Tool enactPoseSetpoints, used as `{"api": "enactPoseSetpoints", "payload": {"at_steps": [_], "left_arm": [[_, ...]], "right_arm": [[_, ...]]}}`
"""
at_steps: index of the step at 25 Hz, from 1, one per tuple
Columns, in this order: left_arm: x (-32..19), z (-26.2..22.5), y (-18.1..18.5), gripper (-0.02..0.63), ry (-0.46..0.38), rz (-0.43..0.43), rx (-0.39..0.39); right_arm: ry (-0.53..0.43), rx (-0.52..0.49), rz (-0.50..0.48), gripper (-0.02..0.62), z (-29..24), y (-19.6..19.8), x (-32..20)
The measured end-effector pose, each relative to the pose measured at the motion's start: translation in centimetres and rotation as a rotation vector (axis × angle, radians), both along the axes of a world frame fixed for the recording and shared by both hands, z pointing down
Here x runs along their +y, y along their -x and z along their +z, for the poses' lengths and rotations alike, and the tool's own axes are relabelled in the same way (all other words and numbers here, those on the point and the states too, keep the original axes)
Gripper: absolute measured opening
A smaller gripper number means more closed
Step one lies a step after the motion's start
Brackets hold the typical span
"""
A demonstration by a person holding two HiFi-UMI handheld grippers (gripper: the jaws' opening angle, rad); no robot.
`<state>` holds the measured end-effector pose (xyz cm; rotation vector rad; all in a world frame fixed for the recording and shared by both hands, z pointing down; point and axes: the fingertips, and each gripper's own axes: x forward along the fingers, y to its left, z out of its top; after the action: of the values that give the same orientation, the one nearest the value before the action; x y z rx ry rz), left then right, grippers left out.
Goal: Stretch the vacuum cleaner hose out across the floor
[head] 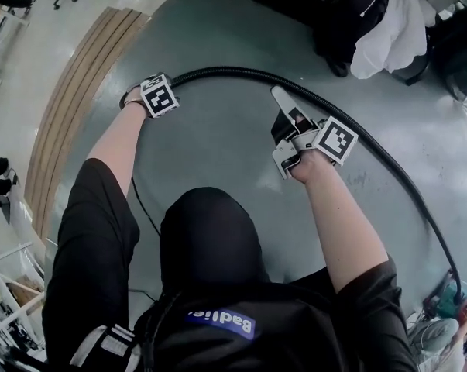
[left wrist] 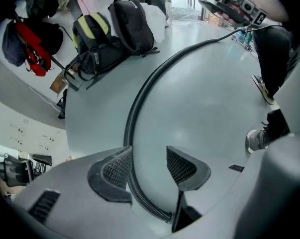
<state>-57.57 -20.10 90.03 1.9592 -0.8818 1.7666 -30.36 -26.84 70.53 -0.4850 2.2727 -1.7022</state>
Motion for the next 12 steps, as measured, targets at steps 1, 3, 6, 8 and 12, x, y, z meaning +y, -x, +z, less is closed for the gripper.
{"api": "enactPoseSetpoints", "payload": {"at_steps": [1,3,6,8,12], "left_arm": [[-0.9,-0.6,-2.1,0.210,-0.014,0.014,0.009],[-2.7,-1.9,-6.7,0.210,-0.046,0.034,0.042],[-5.1,-4.0,-14.2,0.210,-0.099,0.056,0.114],[-6.1,-5.6,-20.2,0.210,-0.119,0.078,0.198],[-8.1,-9.9,-30.5,0.210,-0.147,0.121,0.395]], "right_arm": [[-0.022,0.004,0.018,0.216,-0.4,-2.0,-0.8],[-0.065,0.006,0.055,0.216,-1.3,-6.0,-2.3],[-0.103,0.006,0.098,0.216,-1.6,-11.7,-3.4],[-0.104,0.017,0.130,0.216,-1.0,-15.5,-3.5],[-0.147,0.037,0.190,0.216,-1.3,-20.8,-4.7]]}}
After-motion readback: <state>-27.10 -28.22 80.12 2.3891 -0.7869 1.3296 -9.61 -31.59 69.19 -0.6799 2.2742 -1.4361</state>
